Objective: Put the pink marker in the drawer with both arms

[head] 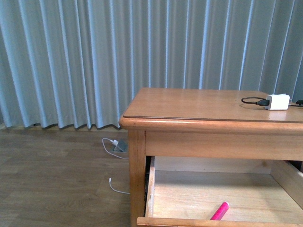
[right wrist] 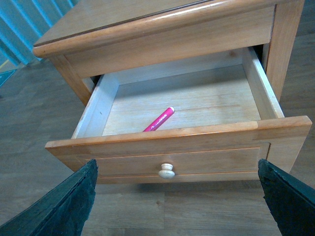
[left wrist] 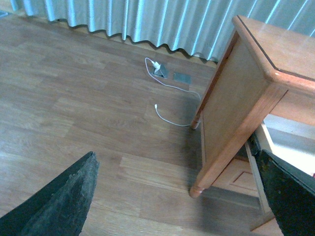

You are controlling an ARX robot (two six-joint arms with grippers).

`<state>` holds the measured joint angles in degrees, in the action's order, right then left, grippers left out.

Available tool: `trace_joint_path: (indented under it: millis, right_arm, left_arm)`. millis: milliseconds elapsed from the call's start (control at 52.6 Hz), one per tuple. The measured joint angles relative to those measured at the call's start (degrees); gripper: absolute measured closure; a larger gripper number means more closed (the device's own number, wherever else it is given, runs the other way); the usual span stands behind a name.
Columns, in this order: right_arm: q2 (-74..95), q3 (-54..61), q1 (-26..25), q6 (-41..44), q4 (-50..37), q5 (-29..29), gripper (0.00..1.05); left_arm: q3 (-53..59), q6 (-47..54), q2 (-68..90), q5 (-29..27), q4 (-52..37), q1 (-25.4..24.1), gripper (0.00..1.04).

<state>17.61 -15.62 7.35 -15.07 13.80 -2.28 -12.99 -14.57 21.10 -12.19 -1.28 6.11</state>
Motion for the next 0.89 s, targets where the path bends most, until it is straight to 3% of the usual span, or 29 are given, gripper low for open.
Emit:
trace_joint_path:
  millis: [247,361,665,741,894]
  right_arm:
    - [0.00,0.00,0.00,-0.02,0.00,0.02,0.08]
    - [0.00,0.00,0.00,-0.02,0.00,0.00,0.08]
    - [0.00,0.00,0.00,-0.02,0.00,0.02,0.08]
    - [0.00,0.00,0.00,-0.02,0.00,0.00,0.08]
    - [0.00,0.00,0.00,-0.02,0.00,-0.02,0.08]
  left_arm:
    - [1.20,-3.96,-2.43,-0.57,0.61,-0.02,0.06]
    - [4.74,5.66,-4.98,10.99,-5.95,-5.18,0.26]
    - [8.61,13.51,-9.49,12.02,-6.08,-5.92,0.85]
    - [8.94,13.70,-13.86,12.02,-0.68,-5.95,0.99]
    - [9.75,14.01,-18.03,12.20,1.40,-5.97,1.01]
